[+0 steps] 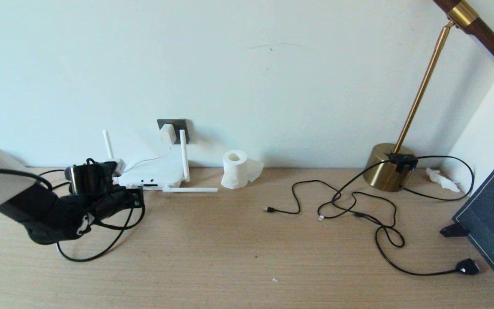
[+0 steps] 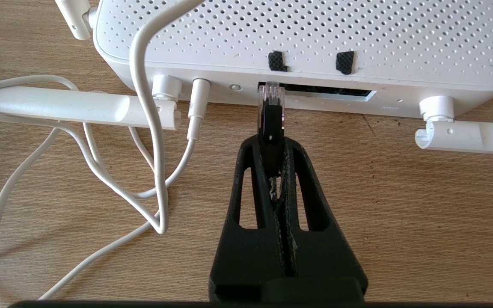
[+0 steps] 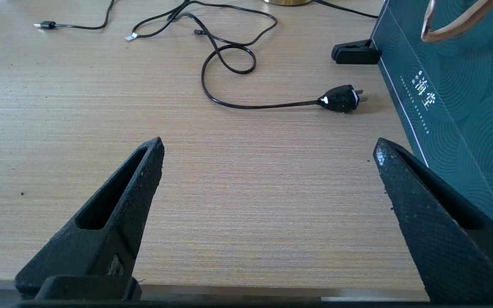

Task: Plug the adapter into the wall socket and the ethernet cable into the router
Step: Plug cable into router interface

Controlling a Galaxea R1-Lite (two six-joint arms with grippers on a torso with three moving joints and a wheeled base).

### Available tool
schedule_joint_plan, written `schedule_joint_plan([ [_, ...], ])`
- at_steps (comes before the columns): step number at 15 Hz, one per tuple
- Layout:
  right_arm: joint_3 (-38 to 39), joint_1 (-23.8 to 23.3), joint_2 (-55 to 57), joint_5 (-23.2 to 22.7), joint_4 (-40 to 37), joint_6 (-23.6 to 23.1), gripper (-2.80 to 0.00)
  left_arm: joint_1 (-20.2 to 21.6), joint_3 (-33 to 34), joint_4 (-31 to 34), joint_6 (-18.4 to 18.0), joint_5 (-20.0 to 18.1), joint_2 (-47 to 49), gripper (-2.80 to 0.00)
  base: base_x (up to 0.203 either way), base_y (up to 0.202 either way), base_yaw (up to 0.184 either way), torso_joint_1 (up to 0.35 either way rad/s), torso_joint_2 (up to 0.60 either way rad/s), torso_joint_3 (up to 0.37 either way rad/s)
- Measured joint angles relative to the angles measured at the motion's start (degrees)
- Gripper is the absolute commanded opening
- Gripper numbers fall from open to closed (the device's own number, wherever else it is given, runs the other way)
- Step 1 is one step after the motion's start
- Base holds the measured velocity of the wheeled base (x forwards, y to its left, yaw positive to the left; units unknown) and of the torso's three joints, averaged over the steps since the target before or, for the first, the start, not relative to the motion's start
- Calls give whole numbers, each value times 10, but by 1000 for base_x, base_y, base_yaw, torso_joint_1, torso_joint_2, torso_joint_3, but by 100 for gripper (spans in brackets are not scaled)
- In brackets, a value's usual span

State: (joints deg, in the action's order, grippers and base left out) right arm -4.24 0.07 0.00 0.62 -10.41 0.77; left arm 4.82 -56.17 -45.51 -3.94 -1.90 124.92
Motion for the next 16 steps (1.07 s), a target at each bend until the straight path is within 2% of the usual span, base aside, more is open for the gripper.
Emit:
schedule_joint_plan([
  [16,0,0,0,0,0,0,0,0,0,-1,0,0,3,-280,0,0,0,0,0,0],
])
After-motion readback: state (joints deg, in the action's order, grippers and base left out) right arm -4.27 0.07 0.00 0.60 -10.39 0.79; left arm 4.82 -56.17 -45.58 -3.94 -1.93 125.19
